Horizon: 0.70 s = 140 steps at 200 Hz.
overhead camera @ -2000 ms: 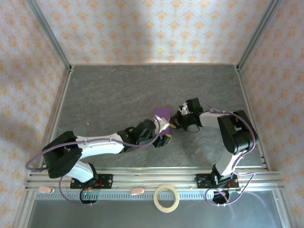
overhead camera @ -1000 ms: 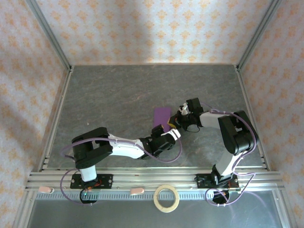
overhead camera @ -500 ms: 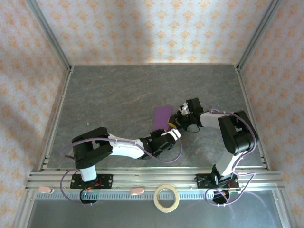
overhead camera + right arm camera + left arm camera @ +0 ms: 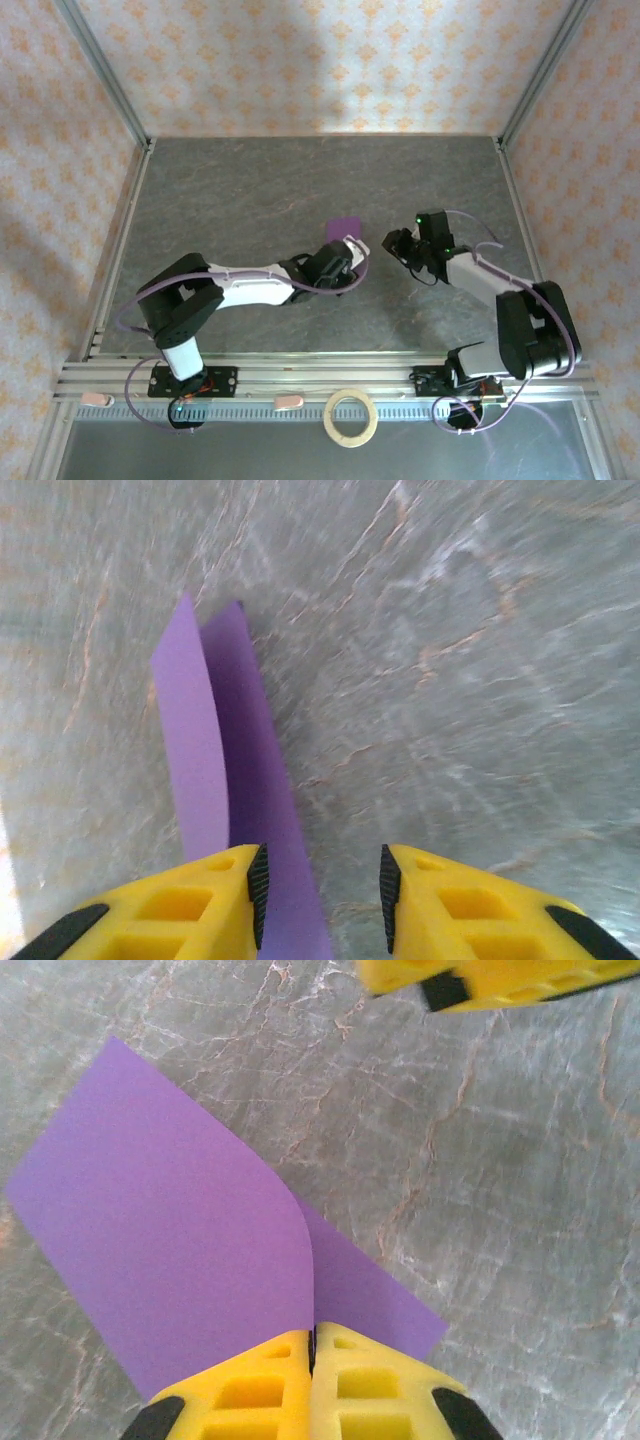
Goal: Fold a paper plane with a square sheet of paper (pick it up from the middle)
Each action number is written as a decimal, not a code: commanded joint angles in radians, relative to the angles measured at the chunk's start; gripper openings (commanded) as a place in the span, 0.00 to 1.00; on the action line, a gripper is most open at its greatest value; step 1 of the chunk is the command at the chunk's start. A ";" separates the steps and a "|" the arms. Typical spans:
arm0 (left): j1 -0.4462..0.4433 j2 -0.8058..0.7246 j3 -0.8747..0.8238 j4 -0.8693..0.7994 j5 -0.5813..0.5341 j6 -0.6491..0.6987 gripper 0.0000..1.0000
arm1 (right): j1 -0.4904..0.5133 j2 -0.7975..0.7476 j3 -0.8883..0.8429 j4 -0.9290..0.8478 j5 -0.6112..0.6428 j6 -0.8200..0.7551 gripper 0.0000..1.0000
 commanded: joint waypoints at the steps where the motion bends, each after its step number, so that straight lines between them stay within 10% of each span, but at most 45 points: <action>1: 0.062 0.016 0.045 -0.043 0.247 -0.121 0.00 | -0.004 -0.036 -0.010 -0.037 0.108 -0.009 0.36; 55: 0.155 0.103 0.122 -0.023 0.481 -0.259 0.00 | -0.002 0.041 -0.046 0.017 -0.185 0.041 0.28; 140: 0.177 0.119 0.152 0.020 0.573 -0.378 0.00 | 0.085 0.146 -0.033 0.129 -0.230 0.143 0.03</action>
